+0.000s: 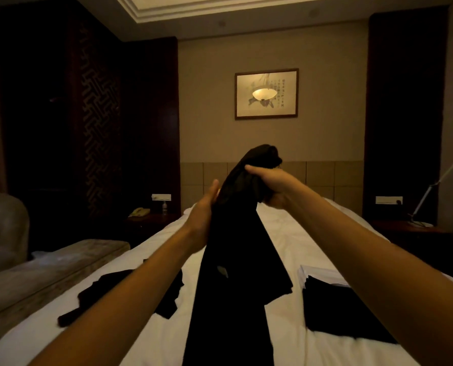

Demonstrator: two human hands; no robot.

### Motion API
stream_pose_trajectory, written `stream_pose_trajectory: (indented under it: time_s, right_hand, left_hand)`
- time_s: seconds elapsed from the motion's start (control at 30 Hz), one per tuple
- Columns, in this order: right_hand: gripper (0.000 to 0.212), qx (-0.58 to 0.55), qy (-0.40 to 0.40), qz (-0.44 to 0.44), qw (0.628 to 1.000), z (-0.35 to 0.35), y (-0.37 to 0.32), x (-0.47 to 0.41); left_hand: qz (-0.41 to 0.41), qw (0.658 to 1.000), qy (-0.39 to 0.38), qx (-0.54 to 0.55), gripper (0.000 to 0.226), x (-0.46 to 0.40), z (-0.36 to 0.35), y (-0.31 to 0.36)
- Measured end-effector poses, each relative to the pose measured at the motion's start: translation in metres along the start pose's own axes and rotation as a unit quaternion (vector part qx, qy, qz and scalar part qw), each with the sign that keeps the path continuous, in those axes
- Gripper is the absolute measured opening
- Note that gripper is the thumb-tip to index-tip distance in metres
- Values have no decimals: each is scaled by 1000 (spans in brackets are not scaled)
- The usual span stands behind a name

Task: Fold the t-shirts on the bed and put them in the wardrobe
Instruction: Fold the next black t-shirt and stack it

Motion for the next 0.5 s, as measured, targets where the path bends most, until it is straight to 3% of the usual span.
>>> stream_pose_trajectory:
  time_s: [0.17, 0.33, 0.5]
  right_hand:
    - [40, -75, 26, 20, 997, 9, -18, -4]
    - [43, -71, 49, 48, 995, 16, -18, -7]
    - [43, -73, 51, 49, 995, 19, -10, -8]
  left_hand:
    - [-42, 997, 54, 41, 51, 15, 8, -27]
    - [-147, 980, 128, -35, 36, 15, 10, -23]
    - [-180, 969, 122, -120, 30, 7, -8, 1]
Point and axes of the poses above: each hand's wrist, its own x-axis away from the middle knuckle, its own z-axis out of the back of the hand, y = z × x, the point moved 7 cm from there along -x, towards the middle knuckle, and after that the axes turned 5 degrees about -y, right-handed, at the moved point
